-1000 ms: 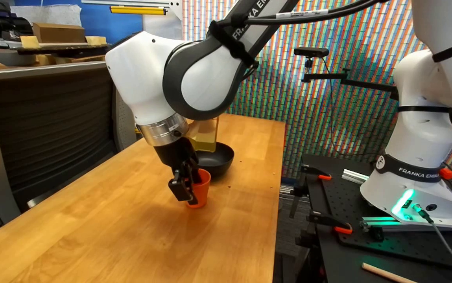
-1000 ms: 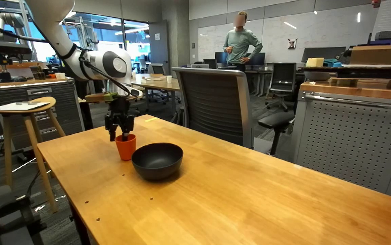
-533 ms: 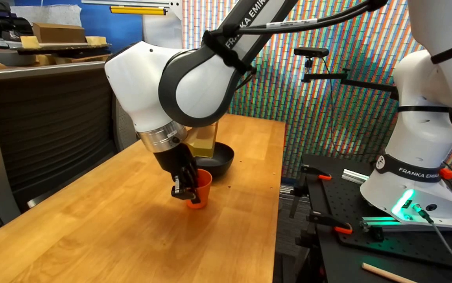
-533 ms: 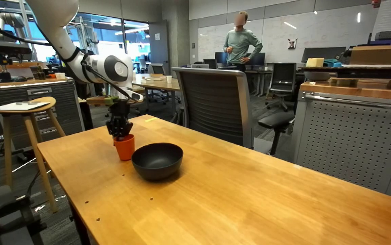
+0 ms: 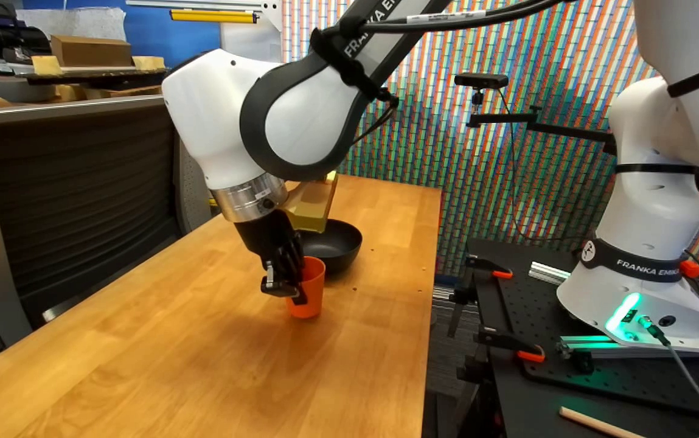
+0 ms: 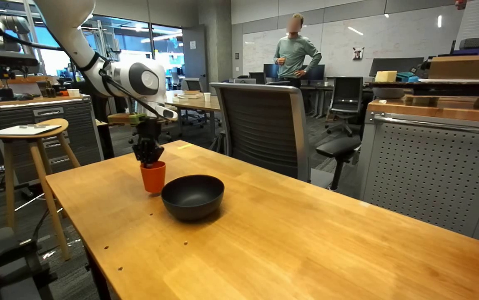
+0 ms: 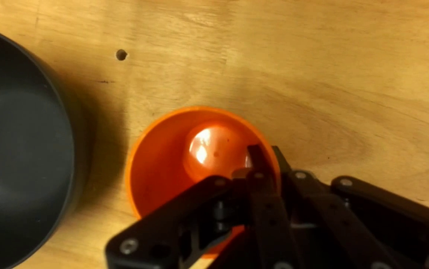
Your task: Put the orange cup in the black bowl
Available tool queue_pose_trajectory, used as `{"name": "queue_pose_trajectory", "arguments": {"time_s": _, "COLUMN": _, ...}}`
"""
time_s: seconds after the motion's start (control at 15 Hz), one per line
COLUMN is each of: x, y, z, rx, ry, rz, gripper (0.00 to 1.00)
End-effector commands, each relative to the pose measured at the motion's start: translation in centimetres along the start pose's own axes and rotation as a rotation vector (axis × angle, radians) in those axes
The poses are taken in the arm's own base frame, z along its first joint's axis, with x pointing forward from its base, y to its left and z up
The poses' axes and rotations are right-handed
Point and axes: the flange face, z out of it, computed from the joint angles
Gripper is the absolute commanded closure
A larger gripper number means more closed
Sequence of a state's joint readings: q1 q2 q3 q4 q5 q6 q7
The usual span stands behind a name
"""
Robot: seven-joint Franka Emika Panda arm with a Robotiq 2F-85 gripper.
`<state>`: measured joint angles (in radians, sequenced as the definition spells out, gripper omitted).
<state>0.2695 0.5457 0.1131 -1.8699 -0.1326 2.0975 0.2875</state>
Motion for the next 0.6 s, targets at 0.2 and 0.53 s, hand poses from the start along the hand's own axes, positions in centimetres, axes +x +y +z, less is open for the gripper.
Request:
{"name": "queue_pose_trajectory", "arguments": {"time_s": 0.2, "x": -3.5, "y": 5.6, "z": -8.6, "rx": -0.038, "ry": 0.078, "rz": 0.189, "gripper": 0.98}}
{"name": "queue_pose_trajectory", "arguments": {"time_s": 0.53, "x": -5.9, "y": 11.1, "z": -11.3, "rx": -0.103, "ry": 0.131, "rz": 0.441, "gripper": 0.98}}
